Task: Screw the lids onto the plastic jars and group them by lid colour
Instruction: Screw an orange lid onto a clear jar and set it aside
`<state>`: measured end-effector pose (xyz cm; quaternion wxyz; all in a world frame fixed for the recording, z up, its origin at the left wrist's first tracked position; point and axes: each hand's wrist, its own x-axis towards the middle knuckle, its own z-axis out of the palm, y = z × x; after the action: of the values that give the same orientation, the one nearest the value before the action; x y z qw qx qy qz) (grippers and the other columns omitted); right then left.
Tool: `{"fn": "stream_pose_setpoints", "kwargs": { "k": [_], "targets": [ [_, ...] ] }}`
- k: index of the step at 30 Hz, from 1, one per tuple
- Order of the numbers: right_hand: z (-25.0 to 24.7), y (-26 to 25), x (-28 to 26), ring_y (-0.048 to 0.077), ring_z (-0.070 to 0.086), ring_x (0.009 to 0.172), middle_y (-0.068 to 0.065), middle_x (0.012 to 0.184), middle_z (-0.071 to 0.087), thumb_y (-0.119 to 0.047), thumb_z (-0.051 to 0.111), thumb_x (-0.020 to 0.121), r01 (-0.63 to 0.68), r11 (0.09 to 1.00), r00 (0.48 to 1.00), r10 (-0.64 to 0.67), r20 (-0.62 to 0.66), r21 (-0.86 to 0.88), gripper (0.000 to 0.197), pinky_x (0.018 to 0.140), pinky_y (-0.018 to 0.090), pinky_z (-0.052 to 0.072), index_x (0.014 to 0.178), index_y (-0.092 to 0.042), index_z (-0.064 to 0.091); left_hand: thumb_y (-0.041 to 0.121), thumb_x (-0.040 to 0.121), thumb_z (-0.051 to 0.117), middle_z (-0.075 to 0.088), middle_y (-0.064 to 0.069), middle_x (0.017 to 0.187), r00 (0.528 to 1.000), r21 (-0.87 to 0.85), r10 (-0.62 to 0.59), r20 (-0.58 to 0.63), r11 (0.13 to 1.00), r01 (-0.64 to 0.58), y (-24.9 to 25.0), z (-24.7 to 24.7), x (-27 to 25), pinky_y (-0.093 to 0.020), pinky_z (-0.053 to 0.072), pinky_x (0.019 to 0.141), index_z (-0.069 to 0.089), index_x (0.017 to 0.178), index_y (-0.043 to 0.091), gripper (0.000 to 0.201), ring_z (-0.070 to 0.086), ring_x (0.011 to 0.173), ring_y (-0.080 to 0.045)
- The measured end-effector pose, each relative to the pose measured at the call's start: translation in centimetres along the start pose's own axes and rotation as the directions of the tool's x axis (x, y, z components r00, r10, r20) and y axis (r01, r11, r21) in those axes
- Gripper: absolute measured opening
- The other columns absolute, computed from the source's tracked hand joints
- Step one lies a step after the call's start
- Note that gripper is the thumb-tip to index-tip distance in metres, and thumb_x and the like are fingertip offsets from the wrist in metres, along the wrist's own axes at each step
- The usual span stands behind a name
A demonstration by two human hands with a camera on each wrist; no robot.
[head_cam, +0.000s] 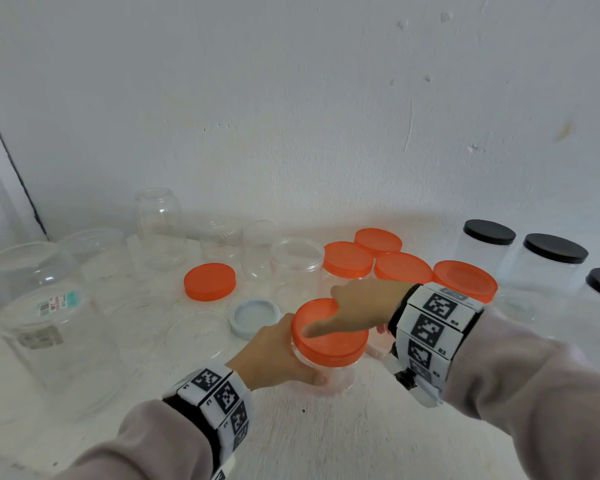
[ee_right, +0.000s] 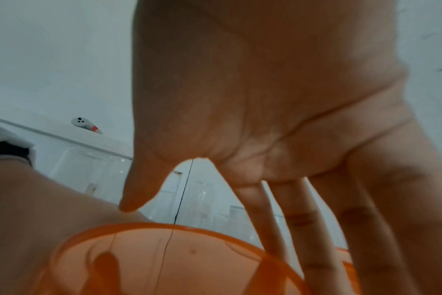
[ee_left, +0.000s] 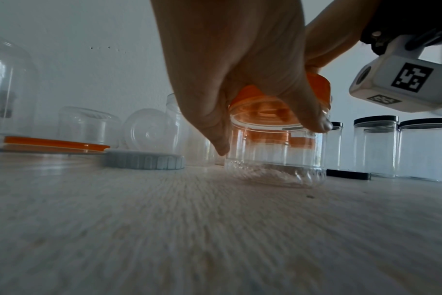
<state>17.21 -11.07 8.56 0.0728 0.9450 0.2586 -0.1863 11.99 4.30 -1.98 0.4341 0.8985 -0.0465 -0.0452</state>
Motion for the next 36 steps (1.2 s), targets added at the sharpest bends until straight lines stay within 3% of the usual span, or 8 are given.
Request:
{"fn": "stream_pose_setpoints", "kwargs": {
  "k": [3, 6, 11, 15, 21, 25, 31, 36],
  "targets": [
    [-0.7, 0.6, -0.1, 0.018, 0.056, 0.103, 0.001, 0.121, 0.054, -0.086, 0.050, 0.068, 0.028, 0.999, 0.999, -0.028, 0.019, -0.020, 0.100, 0.079, 0.032, 0.046, 0.140, -0.017, 0.040, 0.037, 0.059, 0.090, 0.058, 0.014, 0.120, 1.000, 0.008, 0.001, 0.008, 1.000, -0.001, 0.0, 0.0, 0.0, -0.029, 0.046, 0.099, 0.042, 0.133, 0.025, 0.089, 0.055, 0.112, -0.005],
    [-0.8, 0.5, -0.3, 0.021, 0.033, 0.136, -0.007, 0.150, 0.027, -0.069, 0.069, 0.069, 0.145, 0.988, 0.984, -0.150, 0.094, 0.056, 0.101, 0.106, 0.041, 0.035, 0.150, -0.042, 0.014, 0.038, 0.058, 0.090, 0.056, 0.012, 0.125, 1.000, 0.016, -0.013, 0.012, 1.000, 0.013, 0.0, 0.0, 0.1, -0.030, 0.045, 0.101, 0.039, 0.135, 0.025, 0.093, 0.054, 0.115, -0.008],
    [-0.2, 0.2, 0.2, 0.020, 0.046, 0.120, -0.006, 0.141, 0.031, -0.070, 0.066, 0.072, 0.173, 0.984, 0.982, -0.175, 0.076, 0.035, 0.092, 0.096, 0.041, 0.043, 0.147, -0.045, 0.020, 0.037, 0.057, 0.091, 0.057, 0.014, 0.121, 1.000, -0.003, -0.019, 0.007, 1.000, 0.019, 0.0, 0.1, 0.1, -0.026, 0.046, 0.097, 0.040, 0.133, 0.025, 0.092, 0.055, 0.112, -0.005],
    [0.0, 0.2, 0.1, 0.012, 0.046, 0.073, 0.002, 0.131, 0.042, -0.084, 0.052, 0.069, 0.075, 0.997, 0.997, -0.074, 0.024, -0.014, 0.096, 0.059, 0.026, 0.039, 0.142, -0.026, 0.032, 0.035, 0.058, 0.091, 0.058, 0.014, 0.119, 1.000, -0.005, -0.007, 0.008, 1.000, 0.007, -0.2, 0.1, 0.0, -0.028, 0.047, 0.098, 0.042, 0.133, 0.025, 0.090, 0.055, 0.111, -0.004],
    [-0.3, 0.4, 0.2, 0.023, 0.030, 0.137, -0.008, 0.150, 0.023, -0.069, 0.071, 0.067, 0.160, 0.987, 0.982, -0.160, 0.099, 0.008, 0.107, 0.106, 0.048, 0.036, 0.151, -0.039, 0.012, 0.036, 0.057, 0.091, 0.057, 0.013, 0.123, 1.000, -0.024, -0.019, 0.012, 1.000, 0.019, -0.2, 0.1, 0.1, -0.029, 0.046, 0.100, 0.040, 0.135, 0.025, 0.093, 0.054, 0.114, -0.006],
    [-0.2, 0.4, 0.3, 0.022, 0.031, 0.134, -0.012, 0.144, 0.027, -0.061, 0.073, 0.070, 0.226, 0.973, 0.968, -0.230, 0.100, 0.056, 0.096, 0.106, 0.049, 0.036, 0.147, -0.049, 0.016, 0.037, 0.057, 0.091, 0.055, 0.017, 0.122, 1.000, -0.039, -0.013, 0.016, 0.999, 0.014, -0.2, 0.2, 0.1, -0.022, 0.046, 0.095, 0.038, 0.133, 0.028, 0.094, 0.053, 0.112, -0.003],
    [1.4, -0.5, 0.8, 0.023, 0.048, 0.102, 0.003, 0.125, 0.045, -0.089, 0.047, 0.066, 0.078, 0.997, 0.994, -0.078, -0.076, -0.007, 0.098, 0.079, 0.036, 0.040, 0.139, -0.023, 0.037, 0.038, 0.057, 0.090, 0.060, 0.019, 0.111, 1.000, -0.056, 0.001, 0.000, 0.998, -0.001, -0.4, 0.2, 0.0, -0.014, 0.047, 0.082, 0.042, 0.126, 0.032, 0.085, 0.056, 0.102, 0.005],
    [0.3, 0.5, 0.3, 0.026, 0.032, 0.136, -0.002, 0.151, 0.025, -0.075, 0.063, 0.069, 0.141, 0.988, 0.987, -0.145, 0.071, 0.057, 0.103, 0.105, 0.047, 0.036, 0.151, -0.039, 0.011, 0.037, 0.057, 0.091, 0.058, 0.019, 0.115, 1.000, -0.053, 0.005, 0.005, 0.999, -0.005, -0.4, 0.3, 0.2, -0.018, 0.047, 0.090, 0.042, 0.125, 0.035, 0.084, 0.055, 0.106, 0.003]
  ]
}}
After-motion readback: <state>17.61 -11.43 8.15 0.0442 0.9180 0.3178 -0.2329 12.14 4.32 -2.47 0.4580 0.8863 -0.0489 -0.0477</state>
